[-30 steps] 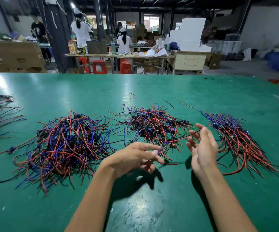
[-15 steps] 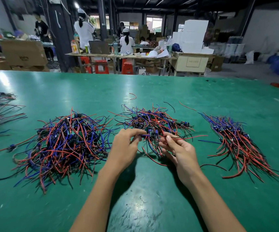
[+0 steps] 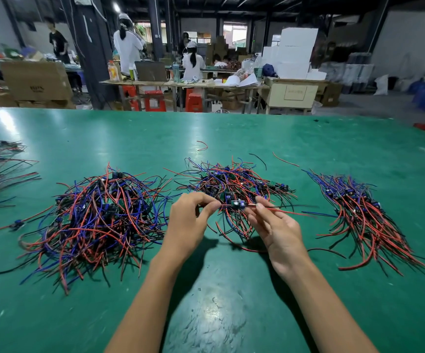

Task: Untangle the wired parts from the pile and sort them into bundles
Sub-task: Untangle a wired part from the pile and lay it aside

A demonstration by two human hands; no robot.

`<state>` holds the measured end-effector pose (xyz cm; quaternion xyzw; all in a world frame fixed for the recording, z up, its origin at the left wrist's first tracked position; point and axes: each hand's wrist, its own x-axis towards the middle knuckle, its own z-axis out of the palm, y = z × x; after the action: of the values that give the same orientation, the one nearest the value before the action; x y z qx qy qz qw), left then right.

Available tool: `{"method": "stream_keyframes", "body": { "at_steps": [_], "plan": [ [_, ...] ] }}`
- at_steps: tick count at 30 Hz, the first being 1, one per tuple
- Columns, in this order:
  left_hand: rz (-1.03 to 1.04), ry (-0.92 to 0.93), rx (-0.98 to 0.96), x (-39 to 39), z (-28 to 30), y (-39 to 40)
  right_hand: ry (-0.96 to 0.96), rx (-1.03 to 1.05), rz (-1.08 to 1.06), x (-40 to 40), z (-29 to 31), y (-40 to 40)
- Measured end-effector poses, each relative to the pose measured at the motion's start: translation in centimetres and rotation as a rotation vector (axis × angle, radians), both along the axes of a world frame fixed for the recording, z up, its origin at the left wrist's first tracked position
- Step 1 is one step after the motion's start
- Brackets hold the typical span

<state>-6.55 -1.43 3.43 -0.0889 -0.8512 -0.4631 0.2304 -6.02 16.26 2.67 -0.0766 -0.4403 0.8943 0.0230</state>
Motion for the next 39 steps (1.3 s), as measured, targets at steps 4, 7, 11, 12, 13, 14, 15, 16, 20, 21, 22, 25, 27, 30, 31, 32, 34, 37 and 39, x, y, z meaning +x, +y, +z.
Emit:
{"method": "stream_keyframes", "body": {
  "at_steps": [4,7,11,12,13,14,15,16,20,21,22,25,27,30,31,32,34,37,39],
  "plan": [
    [-0.016,0.191,-0.022,0.2,0.2,0.1,0.002,-0.053,-0.001,0.0,0.3,0.3],
    [0.003,0.295,-0.03,0.1,0.1,0.1,0.003,-0.078,0.003,0.0,0.4,0.3],
    [0.032,0.339,-0.006,0.0,0.0,0.0,0.023,-0.077,0.013,0.0,0.4,0.2],
    [0.037,0.33,-0.006,0.0,0.0,0.0,0.029,-0.069,0.014,0.0,0.4,0.2],
    [0.04,0.32,-0.009,0.0,0.0,0.0,0.036,-0.063,0.015,0.0,0.4,0.2],
    [0.042,0.306,-0.015,0.0,0.0,0.0,0.043,-0.059,0.013,0.1,0.4,0.1],
    [0.047,0.289,-0.032,0.0,0.0,0.0,0.05,-0.055,0.006,0.1,0.4,0.1],
    [0.06,0.27,-0.062,0.1,0.0,0.0,0.057,-0.047,-0.008,0.1,0.4,0.0],
    [0.11,0.178,-0.166,0.2,-0.1,0.2,0.097,0.019,-0.093,0.1,0.2,-0.4],
    [0.115,0.151,-0.181,0.2,-0.1,0.3,0.104,0.039,-0.111,0.1,0.2,-0.5],
    [0.125,0.122,-0.203,0.2,-0.2,0.4,0.111,0.065,-0.128,0.1,0.1,-0.6],
    [0.141,0.069,-0.271,0.1,-0.5,0.4,0.128,0.121,-0.121,0.2,-0.1,-1.0],
    [0.139,0.069,-0.274,0.0,-0.7,0.3,0.103,0.075,-0.081,0.2,-0.2,-1.1],
    [0.148,0.105,-0.287,-0.1,-1.0,0.2,0.021,-0.004,-0.067,0.3,-0.3,-0.9],
    [0.147,0.12,-0.294,-0.2,-1.1,0.2,-0.008,-0.041,-0.073,0.3,-0.2,-0.9],
    [0.146,0.133,-0.294,-0.3,-1.3,0.3,-0.035,-0.087,-0.078,0.1,-0.1,-0.7],
    [0.164,0.137,-0.27,-0.5,-1.7,0.5,-0.07,-0.174,-0.101,-0.6,0.5,0.0],
    [0.223,0.112,-0.252,-0.6,-2.1,0.9,-0.054,-0.287,-0.206,-3.0,2.9,2.4],
    [0.238,0.103,-0.24,-0.6,-2.3,1.0,-0.044,-0.341,-0.375,-4.3,5.3,4.8]
  ]
}}
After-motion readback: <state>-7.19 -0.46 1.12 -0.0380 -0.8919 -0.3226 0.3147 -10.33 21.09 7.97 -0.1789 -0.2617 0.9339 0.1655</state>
